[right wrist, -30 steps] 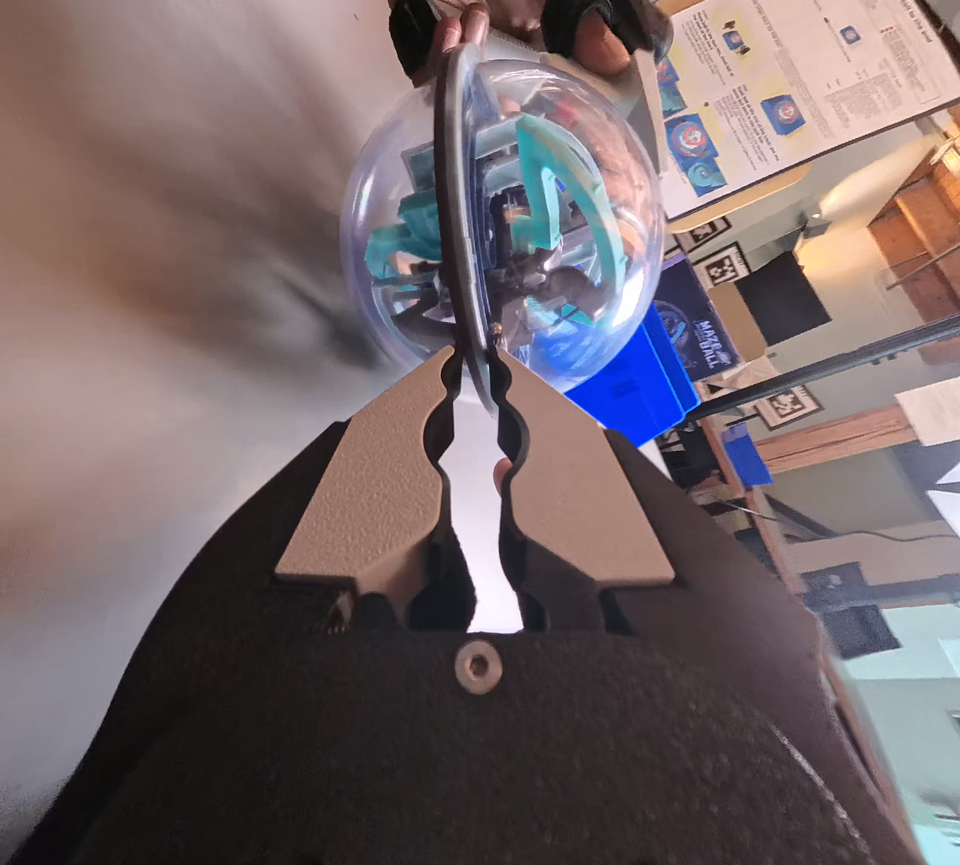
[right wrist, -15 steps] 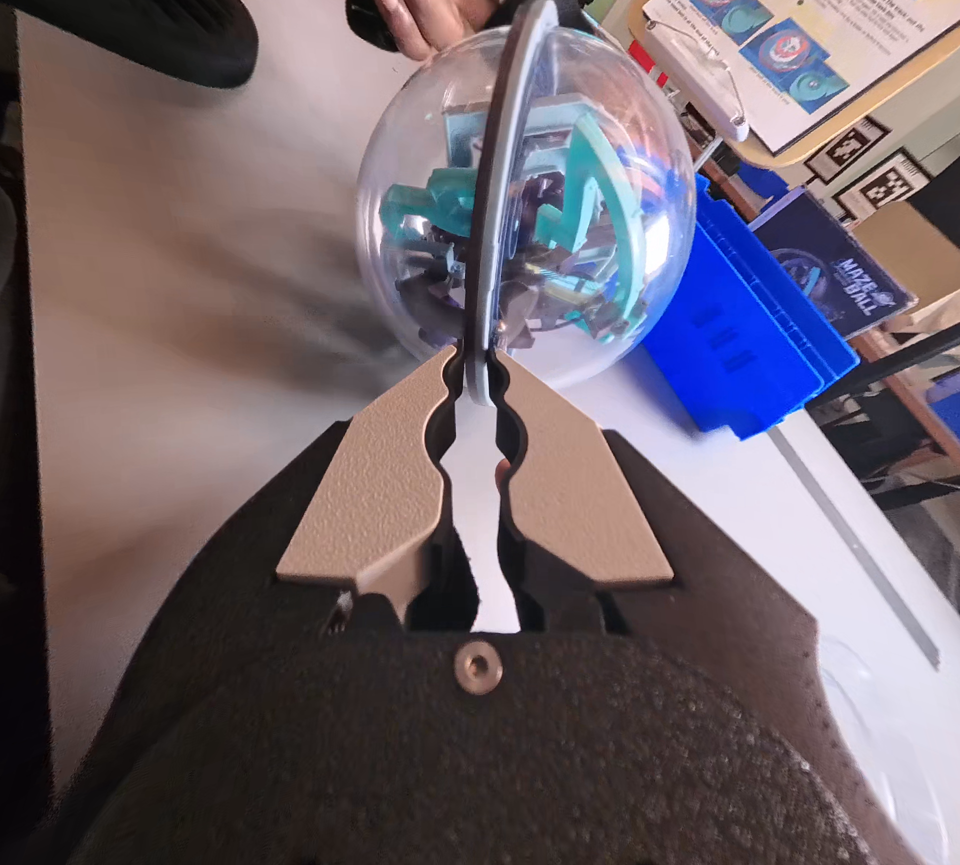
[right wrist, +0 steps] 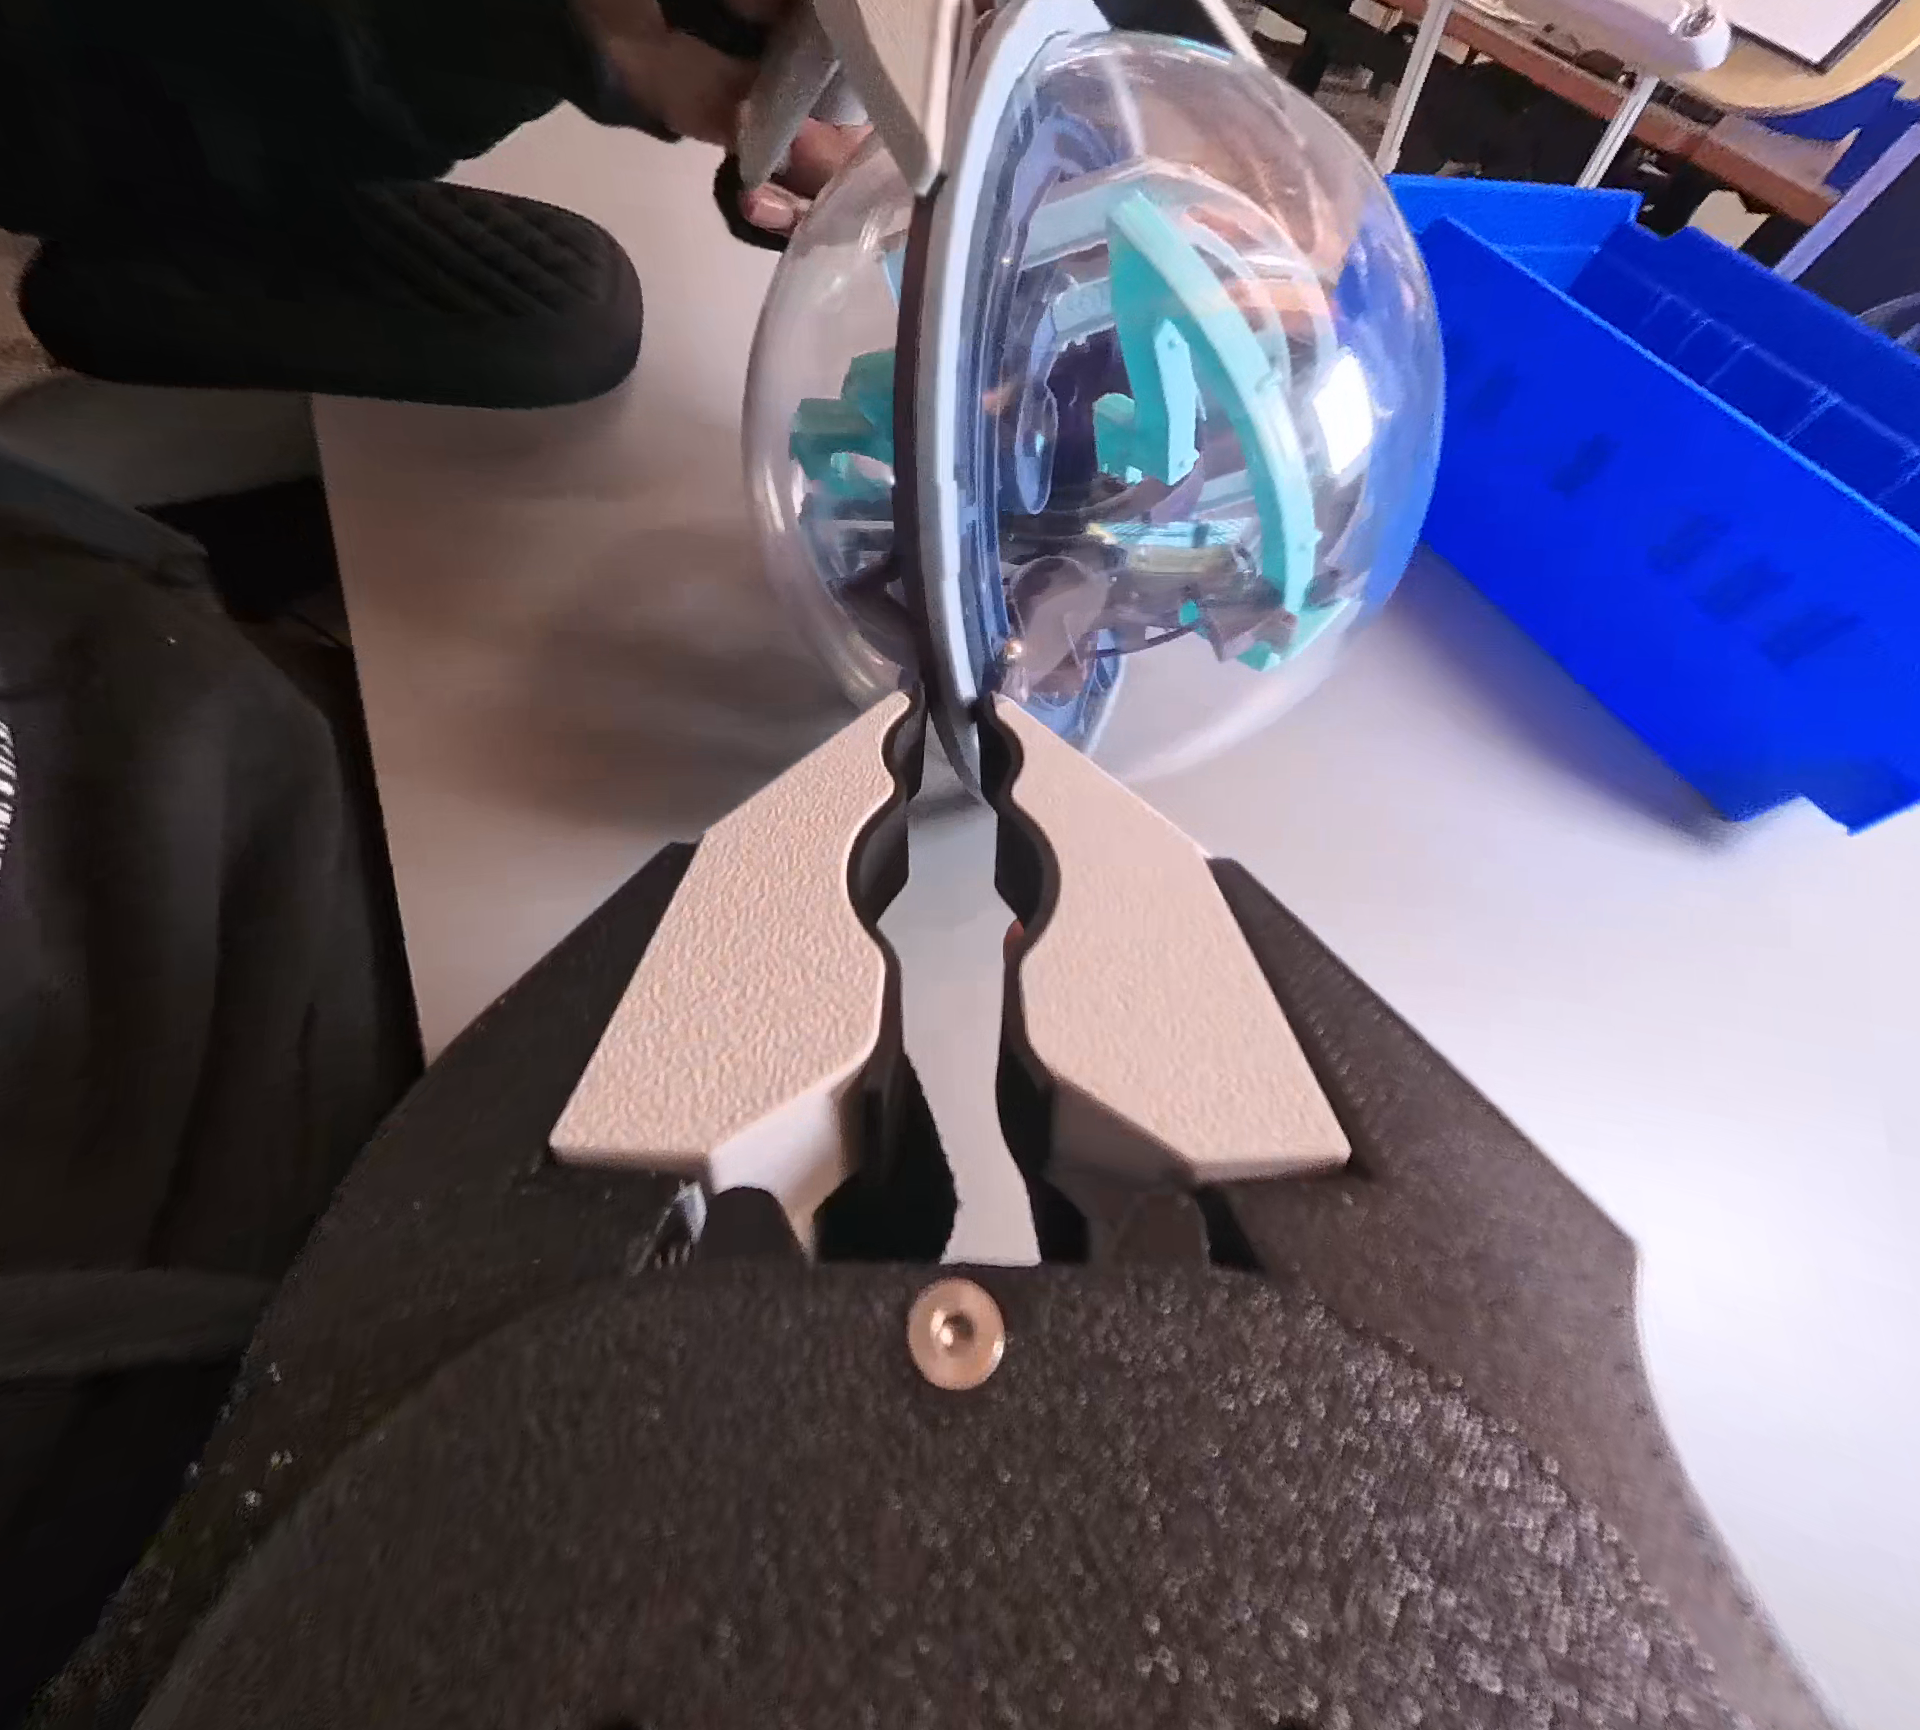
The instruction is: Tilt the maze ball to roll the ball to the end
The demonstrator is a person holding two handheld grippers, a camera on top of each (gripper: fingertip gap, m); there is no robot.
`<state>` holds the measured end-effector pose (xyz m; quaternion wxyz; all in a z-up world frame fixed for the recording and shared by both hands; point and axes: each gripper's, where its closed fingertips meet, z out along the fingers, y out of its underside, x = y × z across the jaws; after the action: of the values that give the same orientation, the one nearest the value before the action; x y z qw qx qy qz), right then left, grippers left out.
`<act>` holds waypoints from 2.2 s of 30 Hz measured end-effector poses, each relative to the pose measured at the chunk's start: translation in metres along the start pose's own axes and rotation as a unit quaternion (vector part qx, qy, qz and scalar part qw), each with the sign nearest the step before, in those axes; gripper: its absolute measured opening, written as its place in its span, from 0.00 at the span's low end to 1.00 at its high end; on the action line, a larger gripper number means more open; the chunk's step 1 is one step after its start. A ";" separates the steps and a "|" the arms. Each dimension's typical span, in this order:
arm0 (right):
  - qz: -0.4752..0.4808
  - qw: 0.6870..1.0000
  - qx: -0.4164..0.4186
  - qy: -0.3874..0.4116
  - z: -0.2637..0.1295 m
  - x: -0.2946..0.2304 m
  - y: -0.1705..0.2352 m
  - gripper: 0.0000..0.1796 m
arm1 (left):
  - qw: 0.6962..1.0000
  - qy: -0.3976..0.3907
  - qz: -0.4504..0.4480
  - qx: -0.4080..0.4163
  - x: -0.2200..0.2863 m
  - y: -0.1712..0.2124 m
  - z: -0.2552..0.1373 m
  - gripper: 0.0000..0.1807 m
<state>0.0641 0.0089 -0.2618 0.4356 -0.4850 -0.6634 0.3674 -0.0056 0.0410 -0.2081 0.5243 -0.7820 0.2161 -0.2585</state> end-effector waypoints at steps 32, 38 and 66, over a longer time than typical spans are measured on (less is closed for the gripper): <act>-0.007 0.997 0.032 -0.073 -0.020 0.073 -0.014 0.35 | 0.986 0.127 -0.044 -0.101 -0.028 -0.027 0.024 0.64; -0.019 0.987 0.004 -0.157 0.004 0.096 0.010 0.55 | 0.981 0.141 -0.042 -0.126 -0.028 -0.031 0.038 0.63; 0.049 0.966 0.042 -0.249 0.041 0.086 0.007 0.58 | 0.983 0.136 0.010 -0.122 -0.041 0.044 0.003 0.79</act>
<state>0.0148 0.0908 -0.2635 0.2579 -0.3911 -0.7103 0.5254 -0.0387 0.0523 -0.2572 0.3926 -0.7956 0.3231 -0.3293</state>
